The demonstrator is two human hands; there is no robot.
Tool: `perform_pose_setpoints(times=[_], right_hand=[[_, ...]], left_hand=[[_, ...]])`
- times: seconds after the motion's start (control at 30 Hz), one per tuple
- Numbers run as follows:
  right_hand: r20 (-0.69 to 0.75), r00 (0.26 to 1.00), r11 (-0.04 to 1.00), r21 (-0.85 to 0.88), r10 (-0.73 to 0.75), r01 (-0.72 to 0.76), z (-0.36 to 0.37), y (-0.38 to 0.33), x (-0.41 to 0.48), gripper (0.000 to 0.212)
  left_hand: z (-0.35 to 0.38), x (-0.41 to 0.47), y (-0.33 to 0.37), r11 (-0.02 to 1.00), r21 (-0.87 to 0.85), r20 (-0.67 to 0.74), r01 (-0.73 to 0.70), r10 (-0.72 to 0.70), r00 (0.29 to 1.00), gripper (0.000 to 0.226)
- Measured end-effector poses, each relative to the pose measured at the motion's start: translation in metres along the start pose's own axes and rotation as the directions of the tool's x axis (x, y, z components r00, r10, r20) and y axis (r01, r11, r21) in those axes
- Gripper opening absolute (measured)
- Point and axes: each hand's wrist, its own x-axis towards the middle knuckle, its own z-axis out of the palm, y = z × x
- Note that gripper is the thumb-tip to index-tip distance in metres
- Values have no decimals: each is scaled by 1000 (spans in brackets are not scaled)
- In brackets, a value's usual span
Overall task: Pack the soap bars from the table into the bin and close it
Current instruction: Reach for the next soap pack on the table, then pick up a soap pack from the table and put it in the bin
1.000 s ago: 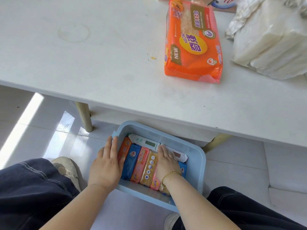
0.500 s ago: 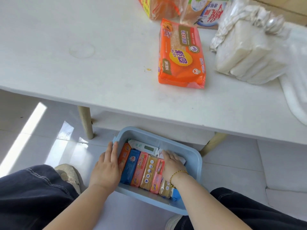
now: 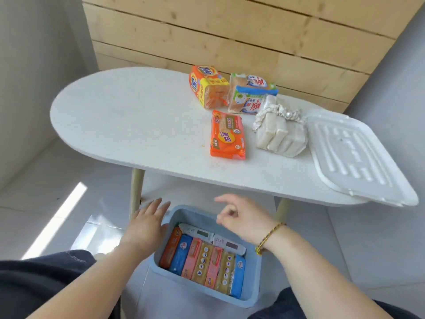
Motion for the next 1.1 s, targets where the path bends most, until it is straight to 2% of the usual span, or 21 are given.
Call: perform_pose_setpoints(times=[0.07, 0.1, 0.17, 0.2, 0.27, 0.3, 0.4, 0.43, 0.5, 0.6, 0.73, 0.87, 1.0, 1.1], right_hand=[[-212, 975, 991, 94, -72, 94, -25, -18, 0, 32], [-335, 938, 983, 124, -87, 135, -35, -26, 3, 28], [-535, 841, 976, 133, -75, 172, -52, -38, 14, 22], [-605, 793, 979, 111, -69, 170, -60, -46, 21, 21], [-679, 731, 993, 28, -67, 116, -69, -54, 34, 25], [-687, 723, 998, -41, -69, 57, -71, -56, 42, 32], [-604, 796, 972, -172, 25, -161, -72, -61, 67, 61], [-566, 820, 968, -147, 84, -201, -71, -62, 74, 69], [-507, 841, 964, -68, 187, -256, -69, -65, 88, 82], [-469, 839, 932, -82, 277, -353, -66, -67, 100, 92], [-467, 820, 906, -84, 332, -415, -60, -70, 107, 95], [-477, 810, 894, -99, 342, -436, -58, -70, 111, 89], [-499, 800, 902, -76, 334, -424, -58, -68, 111, 83], [-504, 801, 929, 12, 325, -369, -58, -70, 107, 75]], left_hand=[[-20, -19, 14, 994, -2, -132, -105, 104, 986, 45], [-28, -30, 18, 986, 11, -220, -168, 166, 961, 40], [-40, -43, 22, 954, 72, -401, -292, 296, 867, 29], [-49, -47, 23, 942, 126, -447, -313, 335, 830, 27], [-61, -49, 21, 933, 229, -453, -277, 354, 818, 36], [-65, -47, 19, 933, 258, -442, -251, 345, 828, 41], [-69, -37, 13, 958, 182, -404, -221, 278, 872, 62], [-67, -32, 10, 966, 145, -401, -216, 257, 879, 70], [-64, -21, 6, 979, 101, -409, -178, 204, 890, 70], [-60, -15, 11, 987, 118, -401, -110, 149, 904, 70], [-57, -13, 12, 989, 117, -409, -86, 127, 904, 71], [-58, -13, 11, 990, 93, -420, -103, 132, 898, 70], [-55, -12, 11, 987, 70, -458, -141, 158, 875, 71], [-56, -11, 8, 983, 30, -462, -184, 177, 869, 70]])
